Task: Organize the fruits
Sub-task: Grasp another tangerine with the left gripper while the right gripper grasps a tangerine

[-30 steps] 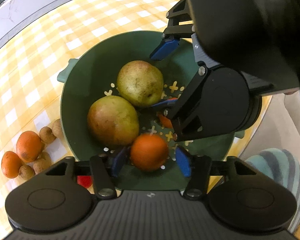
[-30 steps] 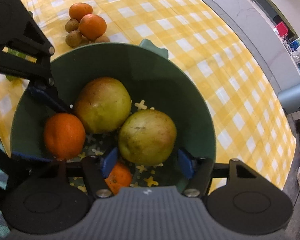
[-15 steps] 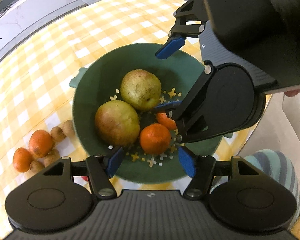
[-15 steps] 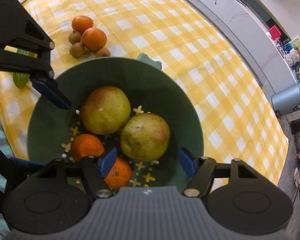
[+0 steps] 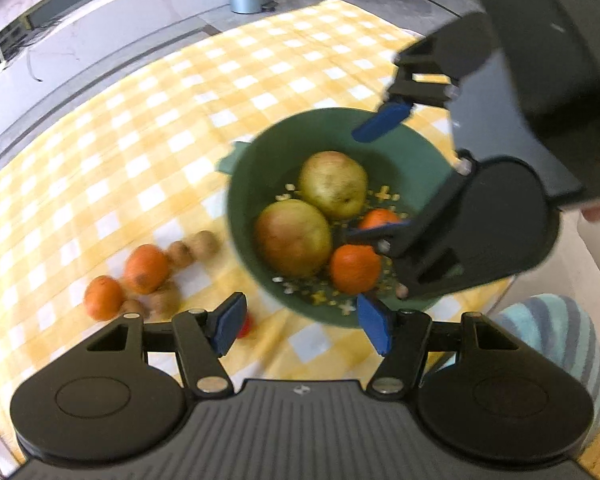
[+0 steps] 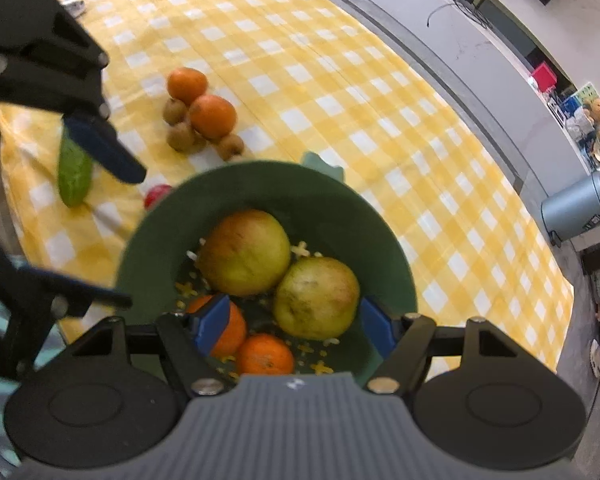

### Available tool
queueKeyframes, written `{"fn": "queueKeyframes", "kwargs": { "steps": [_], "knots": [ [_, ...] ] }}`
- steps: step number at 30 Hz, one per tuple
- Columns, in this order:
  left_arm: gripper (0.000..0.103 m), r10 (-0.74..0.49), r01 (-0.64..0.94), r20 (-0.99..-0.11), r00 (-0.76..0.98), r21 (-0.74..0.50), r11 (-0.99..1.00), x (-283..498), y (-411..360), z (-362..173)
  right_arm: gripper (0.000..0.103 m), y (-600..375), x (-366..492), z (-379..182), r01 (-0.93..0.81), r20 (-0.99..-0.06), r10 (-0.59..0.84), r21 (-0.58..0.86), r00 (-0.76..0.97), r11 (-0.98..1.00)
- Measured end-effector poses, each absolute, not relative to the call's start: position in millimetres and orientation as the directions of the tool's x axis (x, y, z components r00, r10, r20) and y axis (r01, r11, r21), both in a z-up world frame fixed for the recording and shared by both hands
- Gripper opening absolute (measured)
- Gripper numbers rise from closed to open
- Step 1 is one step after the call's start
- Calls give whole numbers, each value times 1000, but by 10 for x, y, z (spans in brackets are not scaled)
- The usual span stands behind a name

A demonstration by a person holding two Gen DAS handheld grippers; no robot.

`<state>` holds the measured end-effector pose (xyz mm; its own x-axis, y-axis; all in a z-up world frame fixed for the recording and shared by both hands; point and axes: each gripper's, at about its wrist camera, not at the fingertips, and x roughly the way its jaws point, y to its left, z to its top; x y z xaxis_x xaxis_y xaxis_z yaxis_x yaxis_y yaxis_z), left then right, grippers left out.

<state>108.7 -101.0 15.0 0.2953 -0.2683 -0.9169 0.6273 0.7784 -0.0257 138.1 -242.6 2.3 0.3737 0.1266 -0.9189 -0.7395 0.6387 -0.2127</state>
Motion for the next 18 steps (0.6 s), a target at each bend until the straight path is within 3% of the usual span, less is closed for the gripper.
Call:
{"fn": "queueKeyframes", "kwargs": {
  "steps": [18],
  "knots": [
    [71,-241,490,-901,361,-37,871,1327,-265,112,73,-1951,1209,255,-773,-831,324,-184,452,607]
  ]
}}
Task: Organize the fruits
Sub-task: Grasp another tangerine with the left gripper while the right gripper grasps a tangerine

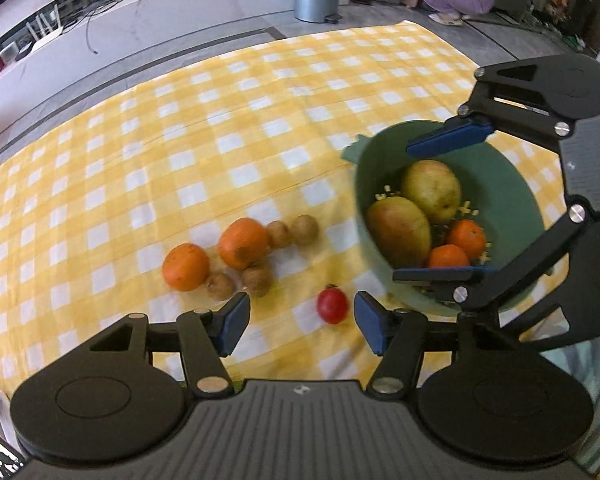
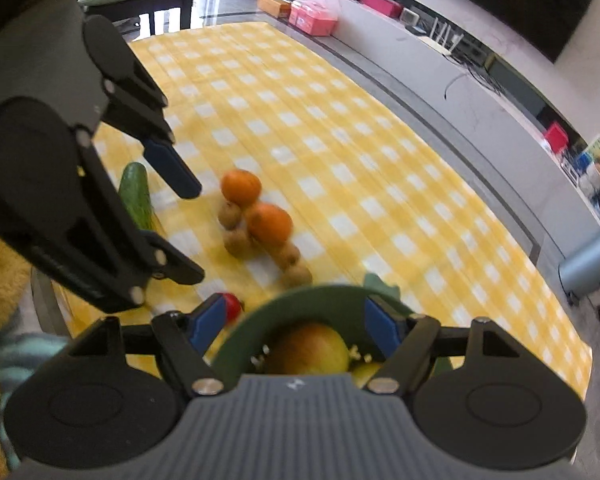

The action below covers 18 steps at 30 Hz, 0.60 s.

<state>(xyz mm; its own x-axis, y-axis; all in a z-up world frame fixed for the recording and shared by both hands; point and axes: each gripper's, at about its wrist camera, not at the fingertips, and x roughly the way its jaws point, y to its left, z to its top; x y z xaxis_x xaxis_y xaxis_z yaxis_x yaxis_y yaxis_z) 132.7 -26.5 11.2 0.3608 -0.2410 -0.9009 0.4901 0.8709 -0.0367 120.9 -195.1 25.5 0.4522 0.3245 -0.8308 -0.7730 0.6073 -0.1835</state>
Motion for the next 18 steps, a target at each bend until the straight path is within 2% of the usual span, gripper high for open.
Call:
{"fn": "queueKeyframes", "kwargs": {
  "steps": [8,18],
  "knots": [
    [67,-252,455,-902,350,-71,888,1461,23,-64,71,-1646,1274,139,-811,-847,328,-185,418,554],
    [63,-235,466,-912,336,-56,883,1670,194,-308,61,-1299,1449,-118,-859,-878,308,-191,366,476]
  ]
}}
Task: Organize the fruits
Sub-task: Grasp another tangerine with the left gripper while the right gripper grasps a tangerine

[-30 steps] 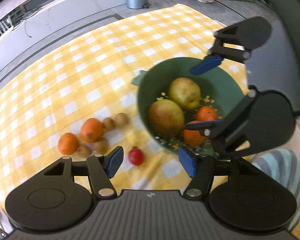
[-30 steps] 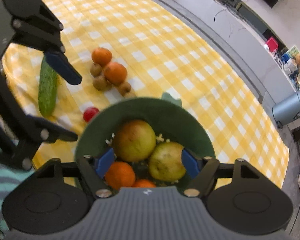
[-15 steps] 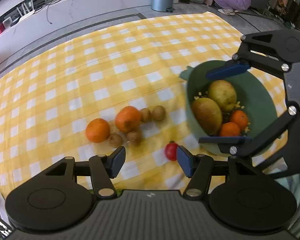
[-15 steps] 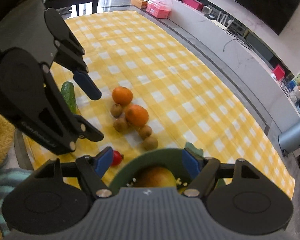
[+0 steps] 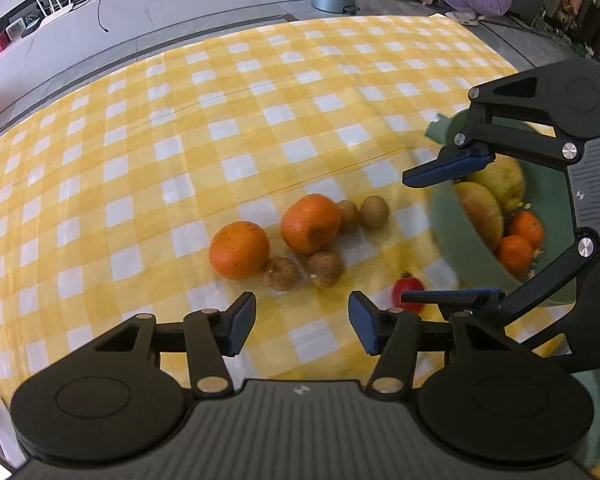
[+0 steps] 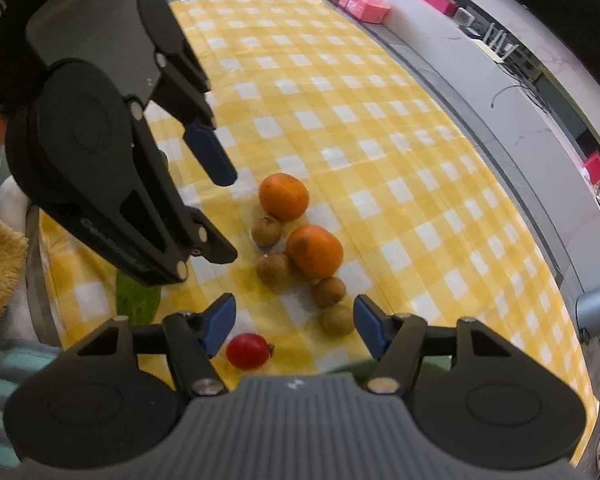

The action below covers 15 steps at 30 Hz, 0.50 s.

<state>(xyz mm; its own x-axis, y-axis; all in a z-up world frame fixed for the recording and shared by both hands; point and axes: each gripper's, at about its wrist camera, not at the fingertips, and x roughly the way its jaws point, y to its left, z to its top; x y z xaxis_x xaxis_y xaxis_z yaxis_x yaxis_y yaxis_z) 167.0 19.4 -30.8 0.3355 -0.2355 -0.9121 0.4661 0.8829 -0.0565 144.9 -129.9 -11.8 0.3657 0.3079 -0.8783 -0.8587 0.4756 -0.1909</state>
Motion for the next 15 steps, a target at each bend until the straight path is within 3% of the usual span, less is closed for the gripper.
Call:
{"fn": "queueKeyframes", "kwargs": {
  "steps": [4,10,15],
  "knots": [
    [56,-215,436,-922,322,-57,898,1785,269,-448,51,-1204,1574,-246,-858,-890,287,-186,353,479],
    [49,-233,391,-926,296,-105,914,1881,360,-594,50,-1089,1699,-381,-853,-901,298,-132,316,506],
    [49,-240,358,-911,336,-112,927,1938,451,-553,49,-1054,1794,-400,-845,-899,311,-111,310,523]
  ]
}}
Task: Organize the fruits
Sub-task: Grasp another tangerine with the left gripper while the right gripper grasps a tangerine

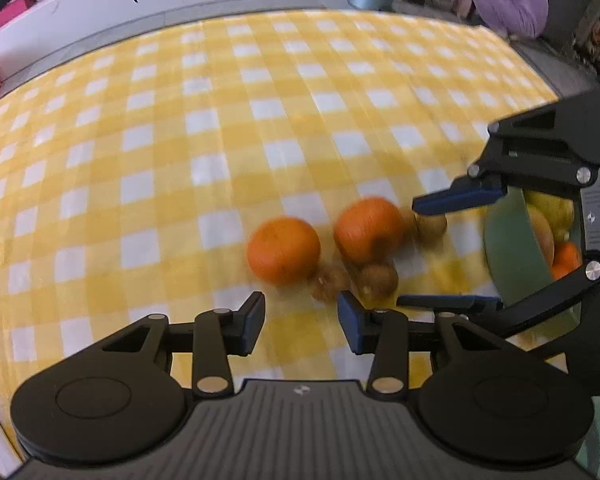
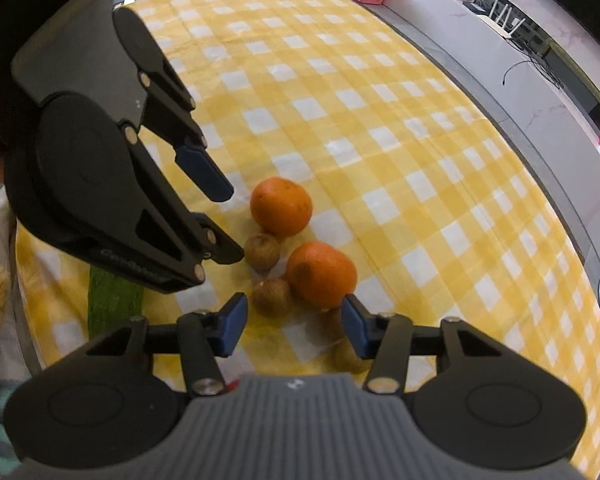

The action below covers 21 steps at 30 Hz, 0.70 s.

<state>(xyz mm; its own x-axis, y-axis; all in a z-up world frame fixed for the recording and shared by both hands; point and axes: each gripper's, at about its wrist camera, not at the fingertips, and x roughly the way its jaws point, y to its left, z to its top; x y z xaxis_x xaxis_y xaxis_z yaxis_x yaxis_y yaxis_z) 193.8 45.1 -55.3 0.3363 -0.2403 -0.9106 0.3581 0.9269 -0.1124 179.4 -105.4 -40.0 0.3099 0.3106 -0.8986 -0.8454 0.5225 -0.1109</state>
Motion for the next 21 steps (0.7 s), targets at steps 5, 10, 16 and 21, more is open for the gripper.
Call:
{"fn": "queueKeyframes", "kwargs": {
  "steps": [5,10,16,21],
  "knots": [
    [49,-255,319,-906,339,-145,937,2086,525,-532,49,-1060,1964,-366,-816,-891,332,-70,310,574],
    [50,-265,321,-911,316,-161,933,2175,559,-588,47,-1009,2101,-440,-804,-901,319,-53,295,593],
    [61,-295,298,-910,292,-207,932,2271,634,-636,47,-967,2183,-517,-810,-912,317,-28,260,586],
    [62,-325,269,-904,277,-252,929,2347,646,-681,46,-932,2262,-599,-803,-921,308,-9,238,595]
  ]
}}
